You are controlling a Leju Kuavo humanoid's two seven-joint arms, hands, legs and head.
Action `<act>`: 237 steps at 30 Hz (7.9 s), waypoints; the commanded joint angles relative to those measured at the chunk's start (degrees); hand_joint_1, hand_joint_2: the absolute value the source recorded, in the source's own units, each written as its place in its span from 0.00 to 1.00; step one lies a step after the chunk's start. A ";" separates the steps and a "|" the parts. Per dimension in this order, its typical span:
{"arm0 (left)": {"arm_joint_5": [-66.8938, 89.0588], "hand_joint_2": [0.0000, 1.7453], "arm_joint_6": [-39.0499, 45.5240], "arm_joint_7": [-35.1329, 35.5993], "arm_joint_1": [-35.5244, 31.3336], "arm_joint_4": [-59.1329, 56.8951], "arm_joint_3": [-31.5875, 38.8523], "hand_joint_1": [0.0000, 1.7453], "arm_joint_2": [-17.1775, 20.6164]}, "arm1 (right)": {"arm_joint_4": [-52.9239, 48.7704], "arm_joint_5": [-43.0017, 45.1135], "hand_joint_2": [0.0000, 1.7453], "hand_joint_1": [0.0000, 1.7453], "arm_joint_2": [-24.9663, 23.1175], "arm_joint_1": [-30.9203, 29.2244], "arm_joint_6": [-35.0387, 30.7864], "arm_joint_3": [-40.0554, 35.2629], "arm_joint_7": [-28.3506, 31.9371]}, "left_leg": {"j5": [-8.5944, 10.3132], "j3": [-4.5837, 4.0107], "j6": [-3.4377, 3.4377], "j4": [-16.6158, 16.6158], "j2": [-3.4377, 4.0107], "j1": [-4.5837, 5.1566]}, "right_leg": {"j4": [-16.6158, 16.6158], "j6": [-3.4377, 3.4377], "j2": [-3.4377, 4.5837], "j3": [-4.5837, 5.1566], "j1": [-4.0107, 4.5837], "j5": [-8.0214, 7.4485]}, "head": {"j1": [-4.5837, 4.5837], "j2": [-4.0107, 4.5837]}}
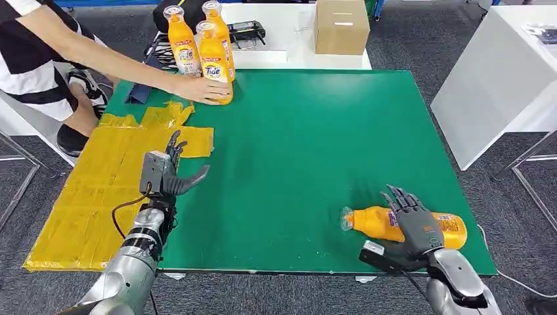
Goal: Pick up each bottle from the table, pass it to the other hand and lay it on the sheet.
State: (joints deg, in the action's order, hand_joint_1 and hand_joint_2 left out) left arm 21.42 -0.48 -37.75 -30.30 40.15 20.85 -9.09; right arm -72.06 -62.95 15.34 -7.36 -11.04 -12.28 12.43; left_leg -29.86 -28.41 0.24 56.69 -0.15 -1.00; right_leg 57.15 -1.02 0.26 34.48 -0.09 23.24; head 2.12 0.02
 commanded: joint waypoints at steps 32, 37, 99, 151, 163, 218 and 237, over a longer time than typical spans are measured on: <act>-0.62 1.00 -0.76 -0.38 -3.28 -6.03 0.20 0.00 0.34 | 32.94 -5.88 1.00 1.00 -1.26 -18.53 3.31 0.42 -2.76 | 0.01 0.34 -0.03 -0.06 -0.03 0.00 | -0.10 -0.02 -0.05 -0.29 0.04 -0.02 | 0.00 0.00; -1.05 1.00 -1.95 -0.33 -2.01 -3.83 0.20 0.00 -0.43 | 22.28 -0.29 1.00 1.00 -10.13 -17.11 -3.29 2.58 0.17 | 0.00 0.41 -0.02 -0.16 0.24 0.00 | -0.16 0.00 0.22 -0.27 0.04 -0.09 | 0.00 0.00; -17.97 1.00 -12.98 10.80 4.70 19.81 -35.23 0.00 -6.50 | 21.36 11.33 1.00 1.00 -31.51 -16.39 -0.67 -14.73 12.81 | 0.06 0.02 0.01 -0.14 0.03 -0.02 | -0.01 -0.03 0.03 0.09 0.02 0.00 | 0.00 0.00; -10.50 1.00 -8.31 10.08 9.87 22.60 -40.13 0.00 -8.00 | 6.90 14.75 1.00 0.99 -30.95 -11.20 -11.24 -9.83 10.28 | 0.01 0.12 -0.02 -0.19 0.01 0.00 | -0.07 -0.04 0.02 0.00 0.01 0.04 | 0.00 0.00; -10.62 1.00 -8.30 10.03 10.07 22.88 -40.10 0.00 -7.89 | 6.03 14.93 1.00 1.00 -30.59 -10.97 -11.01 -9.00 10.04 | 0.02 0.15 -0.03 -0.20 0.05 -0.01 | -0.10 -0.03 0.04 -0.03 0.02 0.01 | 0.00 0.00; -9.64 1.00 -0.32 12.13 7.58 22.99 -31.46 1.00 -8.18 | 5.61 13.73 1.00 0.00 -31.50 -8.86 -11.04 -9.68 9.60 | 0.03 0.06 0.00 -0.16 0.05 -0.03 | -0.06 -0.02 0.06 0.05 0.04 0.00 | 0.00 0.00; -5.76 1.00 2.79 11.74 7.61 21.15 -29.50 1.00 -8.55 | 6.07 13.80 1.00 0.00 -31.40 -9.18 -10.83 -10.04 9.23 | 0.03 0.05 0.01 -0.15 0.02 -0.01 | -0.04 -0.01 0.03 0.07 0.02 0.02 | 0.00 0.00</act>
State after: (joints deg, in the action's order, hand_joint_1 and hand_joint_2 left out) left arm 15.58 2.21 -25.99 -20.06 65.44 -10.47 -17.70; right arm -67.21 -49.35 -17.44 -14.73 -21.96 -21.40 21.94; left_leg -29.82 -28.51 0.30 56.62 -0.10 -1.03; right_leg 57.18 -1.02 0.35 34.69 -0.07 23.24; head 2.12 0.02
